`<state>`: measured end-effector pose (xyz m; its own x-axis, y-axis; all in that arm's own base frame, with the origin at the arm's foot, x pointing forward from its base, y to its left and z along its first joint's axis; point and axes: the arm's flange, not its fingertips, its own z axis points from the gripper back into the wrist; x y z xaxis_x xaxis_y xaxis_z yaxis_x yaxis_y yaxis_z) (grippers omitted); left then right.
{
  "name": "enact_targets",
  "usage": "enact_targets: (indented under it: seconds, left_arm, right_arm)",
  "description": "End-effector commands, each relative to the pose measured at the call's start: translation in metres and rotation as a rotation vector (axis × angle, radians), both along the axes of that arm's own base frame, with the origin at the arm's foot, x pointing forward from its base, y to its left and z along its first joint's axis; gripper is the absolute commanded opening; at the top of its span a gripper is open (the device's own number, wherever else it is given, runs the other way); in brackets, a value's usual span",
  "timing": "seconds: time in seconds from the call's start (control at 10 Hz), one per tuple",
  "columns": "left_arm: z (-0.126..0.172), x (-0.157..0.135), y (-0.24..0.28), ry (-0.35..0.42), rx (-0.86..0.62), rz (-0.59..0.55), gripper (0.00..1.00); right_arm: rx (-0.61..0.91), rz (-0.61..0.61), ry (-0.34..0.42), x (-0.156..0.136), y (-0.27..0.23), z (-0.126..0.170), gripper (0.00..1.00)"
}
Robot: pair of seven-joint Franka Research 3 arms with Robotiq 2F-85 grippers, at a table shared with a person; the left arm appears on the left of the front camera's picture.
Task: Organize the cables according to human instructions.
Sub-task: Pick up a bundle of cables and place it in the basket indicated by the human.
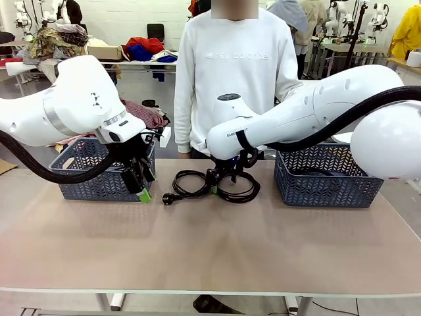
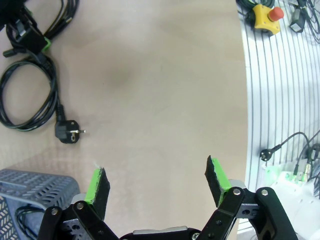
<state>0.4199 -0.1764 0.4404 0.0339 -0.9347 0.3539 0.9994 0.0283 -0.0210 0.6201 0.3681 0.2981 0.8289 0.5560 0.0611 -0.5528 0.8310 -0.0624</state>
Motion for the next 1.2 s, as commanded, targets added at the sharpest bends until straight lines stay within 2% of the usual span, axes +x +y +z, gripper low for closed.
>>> enact_targets:
  seconds: [0.0,0.1,0.6,0.8,0.9,1.1]
  left_arm:
    - [0.0007,0.0002,0.0001,-0.003,0.000,0.003,1.00]
    - [0.0007,0.0002,0.0001,-0.003,0.000,0.003,1.00]
    - [0.0007,0.0002,0.0001,-0.003,0.000,0.003,1.00]
    - [0.0007,0.0002,0.0001,-0.003,0.000,0.003,1.00]
    - [0.0007,0.0002,0.0001,-0.003,0.000,0.003,1.00]
    - [0.0007,0.0002,0.0001,-0.003,0.000,0.003,1.00]
  right_arm:
    - [-0.005,-0.025,0.003,0.0049,0.0088,0.0024,1.00]
    - [-0.008,-0.023,0.012,0.0048,0.0104,0.0024,1.00]
    - [0.003,-0.049,0.004,0.0040,0.0103,0.0055,0.52]
    - [0.004,-0.061,0.013,0.0046,0.0083,0.0065,0.52]
    - [0.007,-0.063,0.015,0.0047,0.0087,0.0068,0.46]
    - [0.016,-0.063,0.018,0.0049,0.0088,0.0069,0.46]
